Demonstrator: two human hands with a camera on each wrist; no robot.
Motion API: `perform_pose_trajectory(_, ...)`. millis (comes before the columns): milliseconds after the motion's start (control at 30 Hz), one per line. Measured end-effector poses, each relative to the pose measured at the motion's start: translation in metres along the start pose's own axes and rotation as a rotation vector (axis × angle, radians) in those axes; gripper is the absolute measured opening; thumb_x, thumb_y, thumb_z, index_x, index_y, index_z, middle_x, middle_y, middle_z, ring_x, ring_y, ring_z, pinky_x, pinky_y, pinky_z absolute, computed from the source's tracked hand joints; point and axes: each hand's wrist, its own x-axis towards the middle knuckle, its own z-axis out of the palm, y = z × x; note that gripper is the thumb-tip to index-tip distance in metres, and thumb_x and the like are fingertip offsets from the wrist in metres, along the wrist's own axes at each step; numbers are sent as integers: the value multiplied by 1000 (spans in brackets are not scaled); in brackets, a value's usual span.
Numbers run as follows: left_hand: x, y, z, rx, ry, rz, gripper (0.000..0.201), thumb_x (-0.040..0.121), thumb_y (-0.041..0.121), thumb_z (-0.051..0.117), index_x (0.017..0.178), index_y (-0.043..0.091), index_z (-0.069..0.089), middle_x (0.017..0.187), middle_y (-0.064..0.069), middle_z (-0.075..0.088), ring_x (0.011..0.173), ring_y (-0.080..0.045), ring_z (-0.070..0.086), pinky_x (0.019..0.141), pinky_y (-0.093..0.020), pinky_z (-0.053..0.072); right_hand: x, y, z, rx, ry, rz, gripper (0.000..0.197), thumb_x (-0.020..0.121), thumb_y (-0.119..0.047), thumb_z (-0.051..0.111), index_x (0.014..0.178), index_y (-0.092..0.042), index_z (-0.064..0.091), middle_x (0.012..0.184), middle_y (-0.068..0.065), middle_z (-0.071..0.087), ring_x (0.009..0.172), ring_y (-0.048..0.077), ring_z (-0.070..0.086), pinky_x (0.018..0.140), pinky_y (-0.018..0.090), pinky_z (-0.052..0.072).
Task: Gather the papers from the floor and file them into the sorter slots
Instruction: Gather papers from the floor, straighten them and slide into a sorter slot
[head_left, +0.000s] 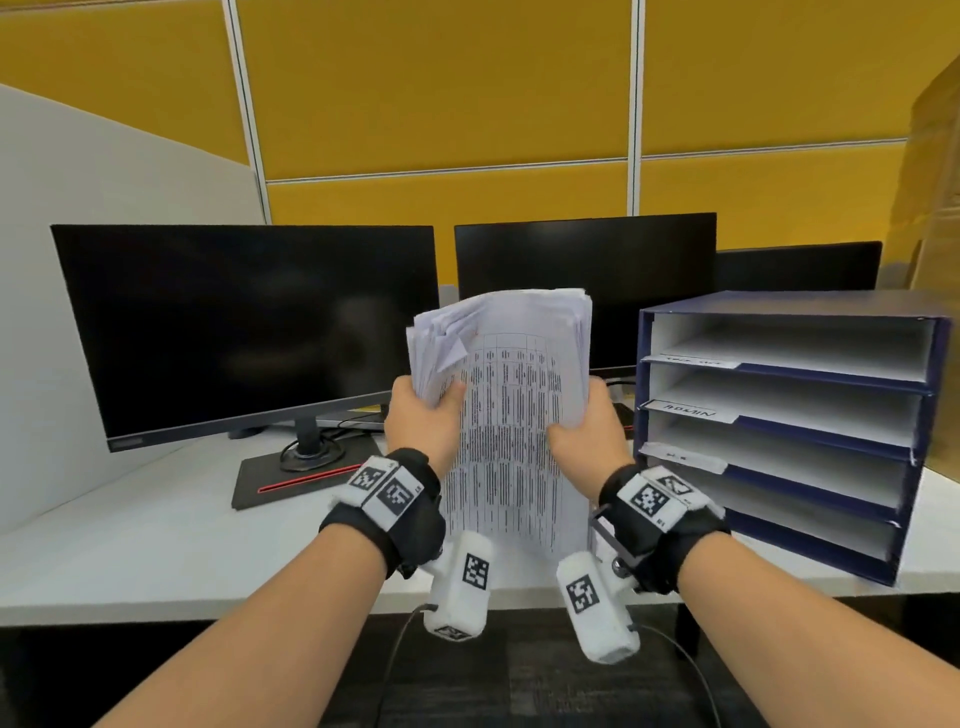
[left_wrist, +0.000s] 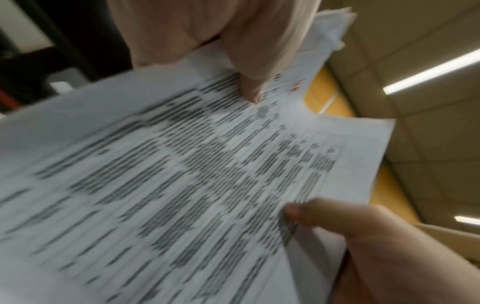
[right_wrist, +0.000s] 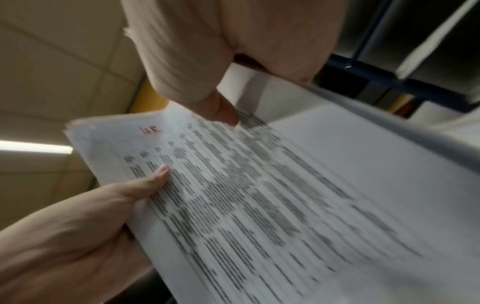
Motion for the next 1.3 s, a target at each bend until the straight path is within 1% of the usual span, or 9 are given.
perform_pose_trajectory(67, -5, -14, -3, -8, -13, -68, 32, 88, 31, 67, 110, 14, 53, 102, -3, 62, 97, -25, 62, 84, -34, 49, -11, 16, 0, 0, -24, 70, 46, 88, 5, 52, 127, -15, 38, 108, -2, 55, 96, 15, 58, 64, 7, 44)
perform_pose_trajectory(167, -1, -13, -8, -28, -4, -72, 32, 85, 30, 71, 107, 16, 53, 103, -4, 64, 96, -25, 63, 87, -40, 52, -10, 23, -1, 16, 39, 93, 45, 88, 4, 55, 127, -13, 41, 109, -2, 55, 99, 15, 56, 76, 15, 44)
perform_pose_trajectory(267, 4, -7, -12, -58, -2, -52, 28, 87, 31, 68, 106, 21, 49, 103, -1, 62, 97, -24, 62, 89, -43, 51, -4, 19, -1, 12, 74, 71, 47, 87, 5, 56, 128, -12, 41, 108, -2, 55, 98, 15, 55, 71, 11, 44)
perform_pose_trajectory(433, -9, -35, -13, 26, -81, -134, 35, 92, 31, 61, 119, 12, 48, 107, -6, 62, 96, -25, 61, 91, -40, 49, -17, 31, -5, -109, -72, 149, 48, 89, 3, 54, 132, -10, 35, 112, -4, 51, 107, 14, 51, 92, 21, 38)
perform_pose_trajectory(833, 2, -38, -13, -10, -39, -151, 30, 93, 23, 59, 117, 10, 48, 108, -10, 62, 98, -28, 60, 93, -46, 49, -17, 33, 0, -165, -33, 126, 46, 92, 6, 47, 131, -17, 38, 114, -5, 55, 102, 9, 52, 86, 18, 40)
perform_pose_trajectory(1000, -13, -50, -6, 119, -206, -262, 26, 100, 23, 45, 120, 9, 36, 105, -14, 57, 87, -28, 59, 79, -40, 52, -22, 43, 10, -236, -107, 240, 45, 93, 3, 45, 132, -12, 29, 127, 9, 55, 115, 25, 55, 98, 31, 43)
perform_pose_trajectory(1067, -16, -51, -3, 133, -207, -291, 26, 100, 21, 44, 122, 8, 37, 108, -15, 57, 95, -31, 60, 87, -45, 52, -21, 43, 8, -258, -98, 275, 43, 93, 2, 46, 131, -11, 30, 127, 11, 54, 116, 27, 55, 99, 34, 43)
perform_pose_trajectory(1133, -13, -50, -5, 147, -174, -297, 28, 99, 17, 47, 124, 6, 41, 114, -16, 57, 102, -33, 59, 93, -46, 50, -19, 39, -1, -266, -82, 292, 43, 92, 3, 48, 130, -10, 33, 123, 8, 55, 113, 25, 55, 98, 33, 44)
perform_pose_trajectory(1300, -16, -41, -8, 244, -182, -245, 31, 97, 11, 52, 125, 1, 44, 116, -18, 56, 93, -27, 55, 76, -35, 44, -21, 23, -32, -320, -113, 302, 37, 90, 4, 52, 122, -11, 41, 103, 2, 54, 95, 17, 53, 87, 25, 43)
